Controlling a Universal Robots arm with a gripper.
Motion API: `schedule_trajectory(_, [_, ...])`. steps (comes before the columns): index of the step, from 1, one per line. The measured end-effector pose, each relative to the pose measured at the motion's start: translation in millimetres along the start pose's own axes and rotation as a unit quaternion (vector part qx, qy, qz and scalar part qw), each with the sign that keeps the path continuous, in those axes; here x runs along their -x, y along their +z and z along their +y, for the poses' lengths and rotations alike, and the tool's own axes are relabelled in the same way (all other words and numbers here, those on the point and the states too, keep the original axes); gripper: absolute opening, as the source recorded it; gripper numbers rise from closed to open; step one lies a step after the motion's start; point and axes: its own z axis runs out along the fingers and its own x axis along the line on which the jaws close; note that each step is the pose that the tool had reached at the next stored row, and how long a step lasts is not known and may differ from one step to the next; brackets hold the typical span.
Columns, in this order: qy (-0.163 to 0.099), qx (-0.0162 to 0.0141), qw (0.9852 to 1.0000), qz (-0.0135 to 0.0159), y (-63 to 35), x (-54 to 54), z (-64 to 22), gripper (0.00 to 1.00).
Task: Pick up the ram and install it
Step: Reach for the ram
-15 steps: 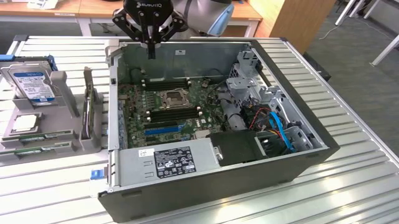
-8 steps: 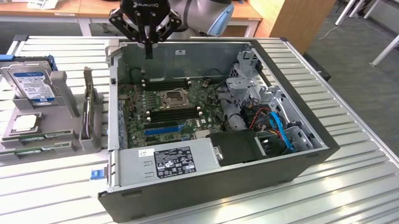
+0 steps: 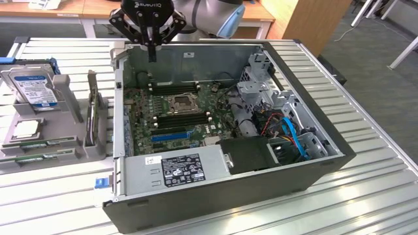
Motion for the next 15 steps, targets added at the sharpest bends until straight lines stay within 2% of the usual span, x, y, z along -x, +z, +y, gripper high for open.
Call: schedule_trajectory(15, [0.000, 0.0000, 1.0000, 0.0000, -0.5, -18.1, -1.3, 0.10])
